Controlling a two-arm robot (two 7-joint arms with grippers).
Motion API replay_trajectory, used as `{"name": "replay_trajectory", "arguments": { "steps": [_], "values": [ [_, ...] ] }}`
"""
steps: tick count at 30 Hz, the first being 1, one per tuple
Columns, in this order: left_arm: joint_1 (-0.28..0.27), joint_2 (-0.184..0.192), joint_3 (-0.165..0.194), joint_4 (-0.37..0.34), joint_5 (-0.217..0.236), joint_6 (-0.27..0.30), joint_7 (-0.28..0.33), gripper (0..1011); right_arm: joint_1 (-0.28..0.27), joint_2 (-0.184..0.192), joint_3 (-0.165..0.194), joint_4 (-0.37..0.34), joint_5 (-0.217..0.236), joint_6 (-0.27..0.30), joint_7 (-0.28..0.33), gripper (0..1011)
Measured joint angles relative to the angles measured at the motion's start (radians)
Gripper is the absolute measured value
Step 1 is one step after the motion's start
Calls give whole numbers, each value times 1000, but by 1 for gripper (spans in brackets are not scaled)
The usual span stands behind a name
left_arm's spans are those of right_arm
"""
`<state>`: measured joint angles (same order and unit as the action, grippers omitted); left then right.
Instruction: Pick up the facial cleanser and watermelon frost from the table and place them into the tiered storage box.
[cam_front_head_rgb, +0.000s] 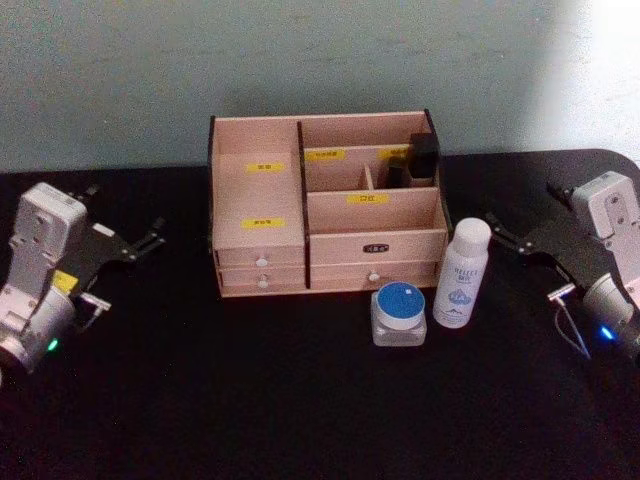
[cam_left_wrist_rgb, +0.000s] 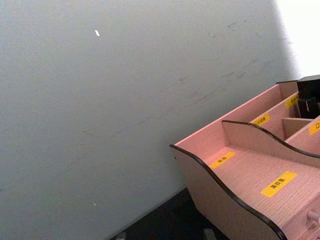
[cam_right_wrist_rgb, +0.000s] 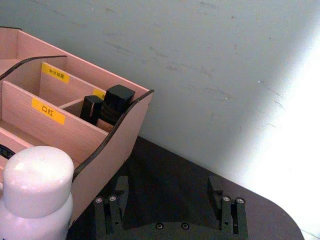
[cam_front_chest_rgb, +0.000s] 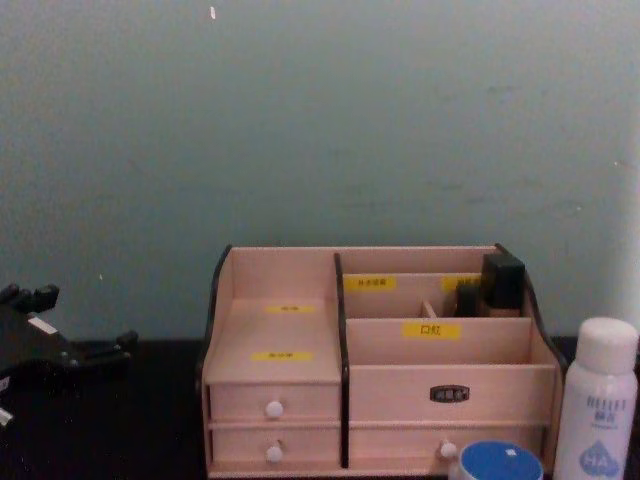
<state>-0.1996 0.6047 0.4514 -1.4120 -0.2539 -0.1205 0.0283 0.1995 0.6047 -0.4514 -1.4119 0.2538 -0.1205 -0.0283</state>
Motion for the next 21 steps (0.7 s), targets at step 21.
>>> {"name": "replay_trajectory", "arguments": {
  "steps": [21],
  "values": [
    [0, 0, 0, 0, 0, 0, 0, 1001, 0, 0, 0, 0, 0, 0, 0, 1002]
  ]
}}
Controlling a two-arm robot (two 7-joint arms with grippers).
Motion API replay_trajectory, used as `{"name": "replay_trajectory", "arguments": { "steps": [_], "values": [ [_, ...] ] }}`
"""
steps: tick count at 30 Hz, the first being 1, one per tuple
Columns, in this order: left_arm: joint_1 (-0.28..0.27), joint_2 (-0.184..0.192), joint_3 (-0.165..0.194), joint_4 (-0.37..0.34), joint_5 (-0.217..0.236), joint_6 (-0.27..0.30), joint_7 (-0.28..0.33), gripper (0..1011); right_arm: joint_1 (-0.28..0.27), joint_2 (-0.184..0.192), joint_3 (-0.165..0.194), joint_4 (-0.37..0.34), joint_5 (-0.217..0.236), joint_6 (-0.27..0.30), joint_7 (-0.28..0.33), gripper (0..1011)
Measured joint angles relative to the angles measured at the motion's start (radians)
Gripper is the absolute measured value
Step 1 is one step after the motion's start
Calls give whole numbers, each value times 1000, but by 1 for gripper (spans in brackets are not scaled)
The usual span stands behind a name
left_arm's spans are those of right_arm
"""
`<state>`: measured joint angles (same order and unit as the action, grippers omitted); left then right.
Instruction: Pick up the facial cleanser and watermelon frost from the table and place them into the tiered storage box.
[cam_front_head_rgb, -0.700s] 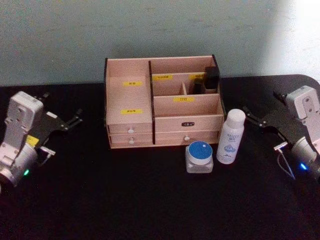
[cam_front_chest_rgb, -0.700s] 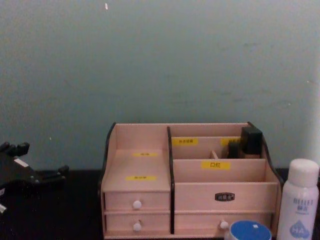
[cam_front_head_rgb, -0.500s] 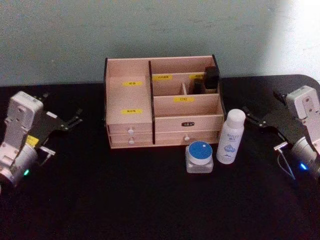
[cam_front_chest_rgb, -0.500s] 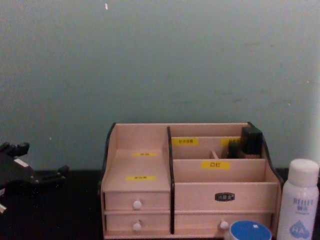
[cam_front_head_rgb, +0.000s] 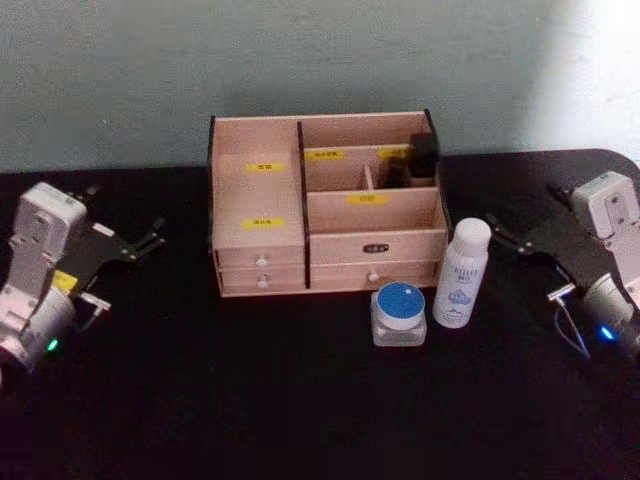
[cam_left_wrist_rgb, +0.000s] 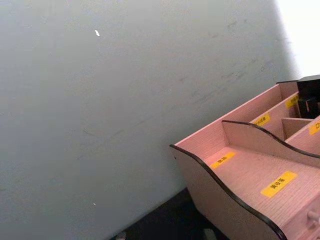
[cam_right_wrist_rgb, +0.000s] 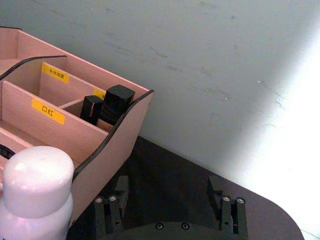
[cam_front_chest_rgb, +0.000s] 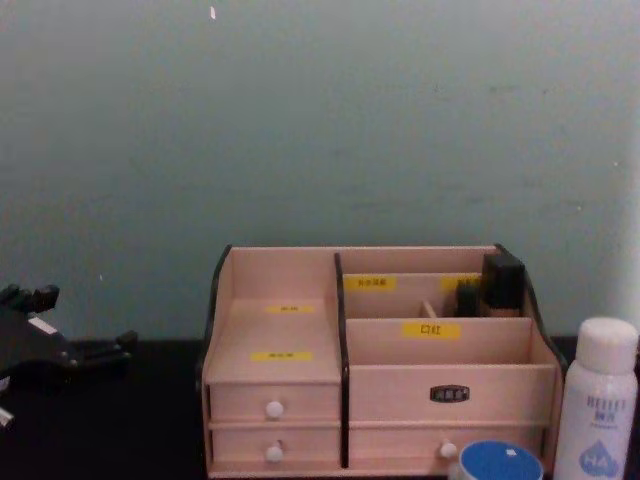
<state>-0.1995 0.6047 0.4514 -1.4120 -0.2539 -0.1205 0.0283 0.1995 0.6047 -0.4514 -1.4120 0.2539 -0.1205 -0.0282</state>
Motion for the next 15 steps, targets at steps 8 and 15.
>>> {"name": "replay_trajectory", "arguments": {
  "steps": [8, 15],
  "values": [
    [0, 0, 0, 0, 0, 0, 0, 1001, 0, 0, 0, 0, 0, 0, 0, 1002],
    [0, 0, 0, 0, 0, 0, 0, 1001, 0, 0, 0, 0, 0, 0, 0, 1002]
  ]
}}
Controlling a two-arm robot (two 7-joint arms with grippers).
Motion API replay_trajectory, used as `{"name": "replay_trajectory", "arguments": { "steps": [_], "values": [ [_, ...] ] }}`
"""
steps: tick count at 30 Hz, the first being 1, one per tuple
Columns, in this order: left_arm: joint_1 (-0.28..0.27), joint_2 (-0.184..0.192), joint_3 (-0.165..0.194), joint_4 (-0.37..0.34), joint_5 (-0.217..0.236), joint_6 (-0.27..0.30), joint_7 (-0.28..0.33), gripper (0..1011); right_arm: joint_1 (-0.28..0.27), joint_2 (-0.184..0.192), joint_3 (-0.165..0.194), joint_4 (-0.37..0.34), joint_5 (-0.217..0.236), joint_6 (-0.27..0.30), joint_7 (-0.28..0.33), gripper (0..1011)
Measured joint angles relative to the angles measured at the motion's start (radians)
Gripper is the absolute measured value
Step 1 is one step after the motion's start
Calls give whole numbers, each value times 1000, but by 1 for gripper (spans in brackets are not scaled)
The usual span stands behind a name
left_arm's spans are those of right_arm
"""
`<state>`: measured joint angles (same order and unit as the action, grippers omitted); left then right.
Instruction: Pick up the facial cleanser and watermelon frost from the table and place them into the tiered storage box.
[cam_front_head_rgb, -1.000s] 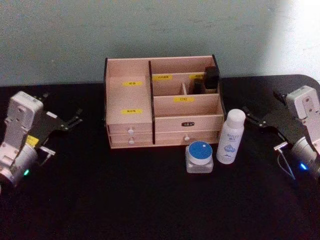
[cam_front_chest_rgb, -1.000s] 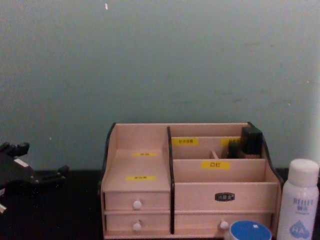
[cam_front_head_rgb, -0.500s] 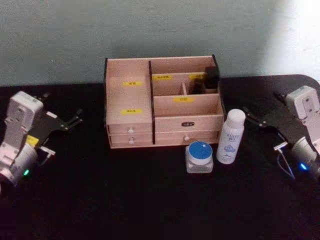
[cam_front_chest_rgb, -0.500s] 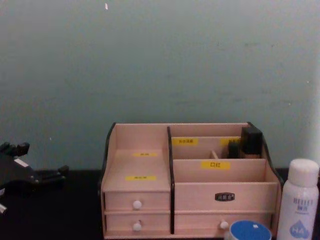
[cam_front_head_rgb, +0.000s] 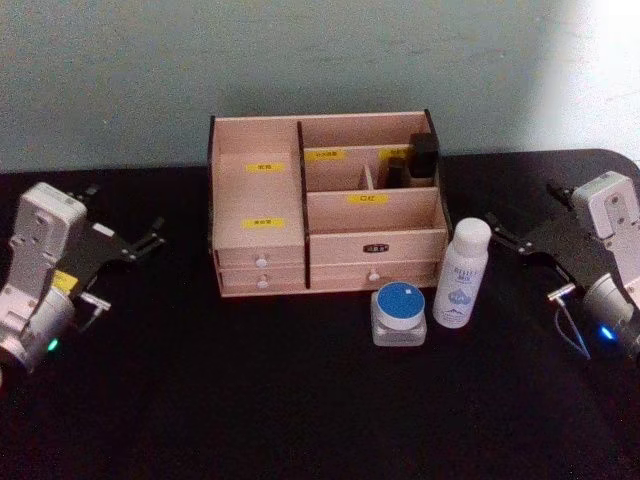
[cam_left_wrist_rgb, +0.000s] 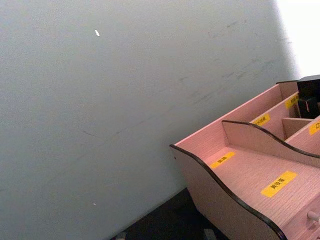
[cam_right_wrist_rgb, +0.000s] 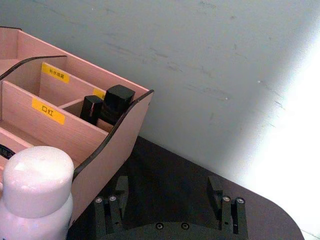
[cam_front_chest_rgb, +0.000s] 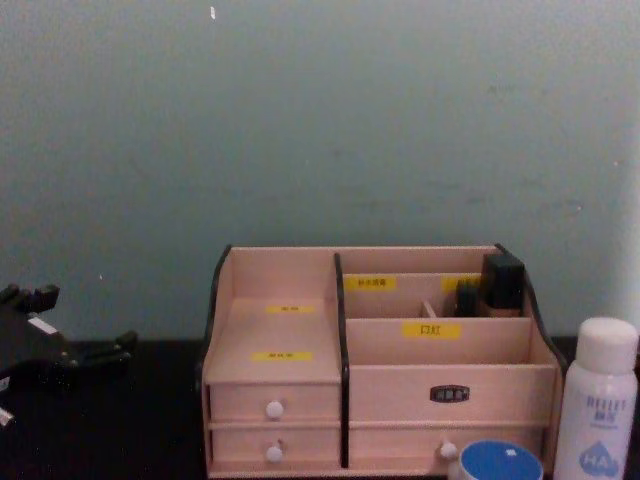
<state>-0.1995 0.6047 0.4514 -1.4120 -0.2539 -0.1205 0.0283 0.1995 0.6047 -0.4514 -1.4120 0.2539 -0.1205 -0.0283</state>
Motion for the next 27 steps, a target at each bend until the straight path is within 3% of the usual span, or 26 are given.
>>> {"name": "replay_trajectory", "arguments": {
  "steps": [12, 21, 27],
  "values": [
    [0, 0, 0, 0, 0, 0, 0, 1001, -52, 23, 42, -46, 13, 1, 33, 1002],
    [0, 0, 0, 0, 0, 0, 0, 1001, -173, 94, 107, -165, 62, 53, 70, 1003],
    [0, 0, 0, 0, 0, 0, 0, 1001, -266, 150, 151, -247, 120, 83, 127, 1002]
  ]
}}
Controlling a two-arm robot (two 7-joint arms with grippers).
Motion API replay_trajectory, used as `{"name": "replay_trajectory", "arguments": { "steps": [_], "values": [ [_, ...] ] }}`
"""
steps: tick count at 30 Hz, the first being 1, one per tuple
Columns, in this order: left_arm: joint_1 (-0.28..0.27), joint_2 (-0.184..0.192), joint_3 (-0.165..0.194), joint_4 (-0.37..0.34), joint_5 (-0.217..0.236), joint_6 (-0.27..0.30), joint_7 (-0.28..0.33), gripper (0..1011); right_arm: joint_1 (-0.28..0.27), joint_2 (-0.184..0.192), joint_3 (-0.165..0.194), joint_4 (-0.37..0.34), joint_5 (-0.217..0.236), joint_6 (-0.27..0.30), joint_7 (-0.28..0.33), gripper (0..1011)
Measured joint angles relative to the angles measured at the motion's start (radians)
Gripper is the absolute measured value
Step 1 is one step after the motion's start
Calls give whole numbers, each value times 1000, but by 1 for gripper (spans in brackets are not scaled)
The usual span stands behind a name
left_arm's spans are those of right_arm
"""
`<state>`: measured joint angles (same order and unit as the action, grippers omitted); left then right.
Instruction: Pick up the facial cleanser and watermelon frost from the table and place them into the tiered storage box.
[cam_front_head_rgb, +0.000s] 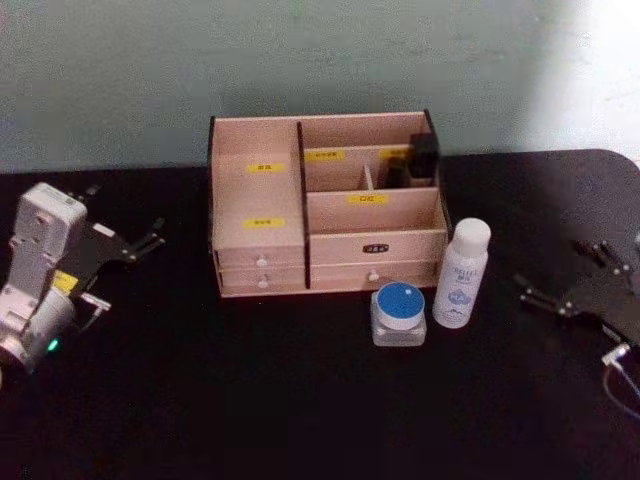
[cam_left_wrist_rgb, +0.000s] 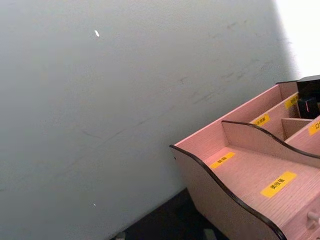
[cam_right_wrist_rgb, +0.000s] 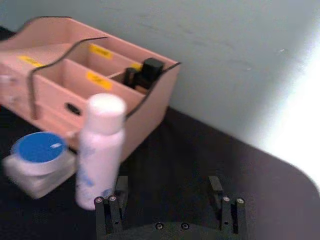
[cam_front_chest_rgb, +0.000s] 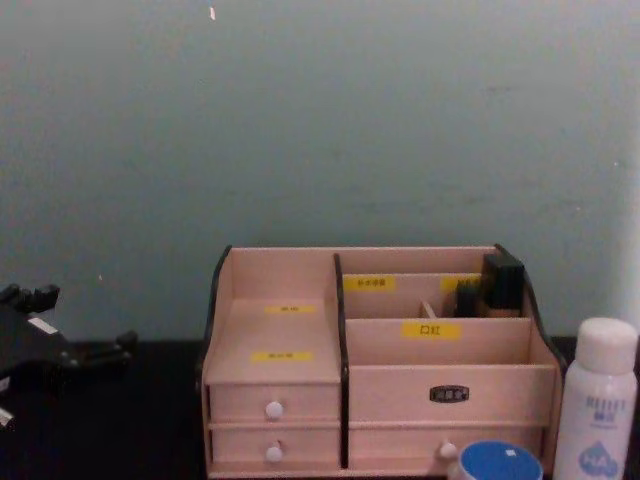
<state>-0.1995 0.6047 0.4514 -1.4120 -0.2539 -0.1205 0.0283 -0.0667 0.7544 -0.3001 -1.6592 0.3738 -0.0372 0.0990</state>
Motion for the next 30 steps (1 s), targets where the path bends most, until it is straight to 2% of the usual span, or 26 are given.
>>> {"name": "replay_trajectory", "arguments": {
  "steps": [4, 7, 10, 13, 17, 18, 21, 30],
  "values": [
    [0, 0, 0, 0, 0, 0, 0, 1001, -61, 27, 31, -52, 69, 6, 72, 1002],
    [0, 0, 0, 0, 0, 0, 0, 1001, -86, 32, 46, -78, 121, 11, 124, 1002],
    [0, 0, 0, 0, 0, 0, 0, 1001, -95, 28, 51, -89, 156, 19, 161, 1003],
    [0, 0, 0, 0, 0, 0, 0, 1001, -91, 5, 51, -92, 188, 35, 197, 1003],
    [0, 0, 0, 0, 0, 0, 0, 1001, -73, -25, 43, -81, 194, 51, 204, 1002],
    [0, 0, 0, 0, 0, 0, 0, 1001, -57, -47, 38, -70, 195, 63, 205, 1003],
    [0, 0, 0, 0, 0, 0, 0, 1001, -40, -70, 32, -58, 193, 72, 204, 1002],
    [0, 0, 0, 0, 0, 0, 0, 1002, 18, -135, 10, -8, 158, 91, 203, 1002]
  ]
}}
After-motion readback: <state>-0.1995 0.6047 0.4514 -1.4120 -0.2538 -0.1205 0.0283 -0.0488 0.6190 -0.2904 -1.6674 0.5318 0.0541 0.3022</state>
